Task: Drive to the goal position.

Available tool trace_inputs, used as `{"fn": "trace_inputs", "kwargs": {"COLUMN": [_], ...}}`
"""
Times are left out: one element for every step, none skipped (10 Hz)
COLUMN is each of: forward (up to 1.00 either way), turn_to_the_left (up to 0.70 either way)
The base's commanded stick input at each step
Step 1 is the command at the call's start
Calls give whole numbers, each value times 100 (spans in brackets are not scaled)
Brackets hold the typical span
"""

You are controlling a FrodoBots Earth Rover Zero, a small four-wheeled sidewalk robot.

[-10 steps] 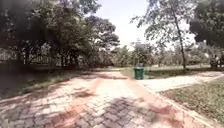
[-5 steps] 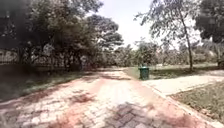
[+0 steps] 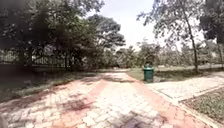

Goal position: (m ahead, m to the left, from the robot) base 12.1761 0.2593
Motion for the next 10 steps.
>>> {"fn": "trace_inputs", "kwargs": {"forward": [70, 70, 70, 70, 70, 70, 70, 70, 70, 70], "turn_to_the_left": [0, 0, 0, 0, 0, 0, 0, 0, 0, 0]}}
